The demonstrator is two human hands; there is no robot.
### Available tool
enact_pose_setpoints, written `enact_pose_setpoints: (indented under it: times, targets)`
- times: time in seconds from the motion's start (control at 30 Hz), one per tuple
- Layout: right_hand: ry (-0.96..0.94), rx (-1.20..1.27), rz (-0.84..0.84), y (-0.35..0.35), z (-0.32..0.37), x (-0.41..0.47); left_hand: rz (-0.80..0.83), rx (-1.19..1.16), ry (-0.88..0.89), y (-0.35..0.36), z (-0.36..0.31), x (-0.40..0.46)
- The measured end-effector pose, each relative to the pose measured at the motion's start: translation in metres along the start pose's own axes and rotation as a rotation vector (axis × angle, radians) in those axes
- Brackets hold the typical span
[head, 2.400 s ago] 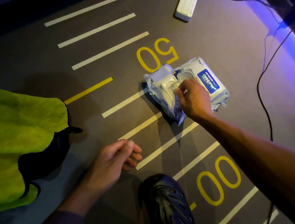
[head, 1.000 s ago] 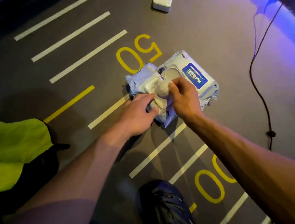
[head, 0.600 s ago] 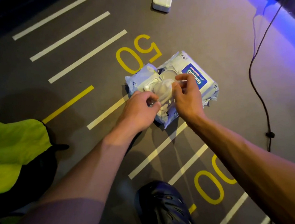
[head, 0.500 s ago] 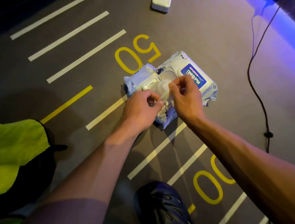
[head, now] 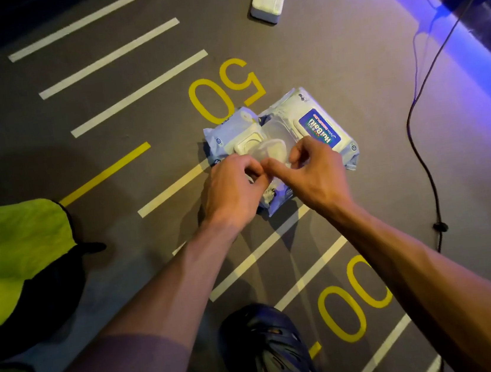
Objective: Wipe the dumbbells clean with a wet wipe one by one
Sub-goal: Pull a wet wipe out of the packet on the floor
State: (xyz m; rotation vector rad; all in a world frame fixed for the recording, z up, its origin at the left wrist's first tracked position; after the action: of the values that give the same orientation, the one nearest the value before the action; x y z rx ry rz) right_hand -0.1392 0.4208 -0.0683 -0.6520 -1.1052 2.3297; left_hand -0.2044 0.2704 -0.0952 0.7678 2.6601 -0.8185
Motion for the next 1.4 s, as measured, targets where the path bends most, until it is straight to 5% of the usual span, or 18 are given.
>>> enact_pose_setpoints:
  times: [0.6, 0.83, 1.03, 1.4]
  targets:
    - [-0.053, -0.022, 0.037, -0.019, 0.016, -0.003, -0.001, -0.327, 0.014, 0.01, 0.002, 0.002]
    - [0.137, 0.31, 0.012, -0.019, 0.007, 0.0, 0.025, -0.403, -0.041, 0.013, 0.002, 0.002]
    - [0.222, 0.443, 0.07, -0.017, 0.006, -0.001, 0.05, -0.317, 0.153, 0.016, -0.019, -0.004]
    - [0.392, 0.69, 0.04, -0.024, 0.001, -0.004, 0.029, -0.152, 0.218, 0.014, -0.023, -0.008]
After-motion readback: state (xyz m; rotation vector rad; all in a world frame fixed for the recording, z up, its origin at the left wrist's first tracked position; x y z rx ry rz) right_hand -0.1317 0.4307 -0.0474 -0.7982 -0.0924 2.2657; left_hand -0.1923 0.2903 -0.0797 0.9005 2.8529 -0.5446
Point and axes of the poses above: each hand's wrist, its own x-axis towards the middle knuckle, its own y-axis out of the palm, z = x × y, the point moved 7 cm from there along x, towards the middle knuckle, and after that the axes turned 6 degrees about -x, right-handed, at the moved point
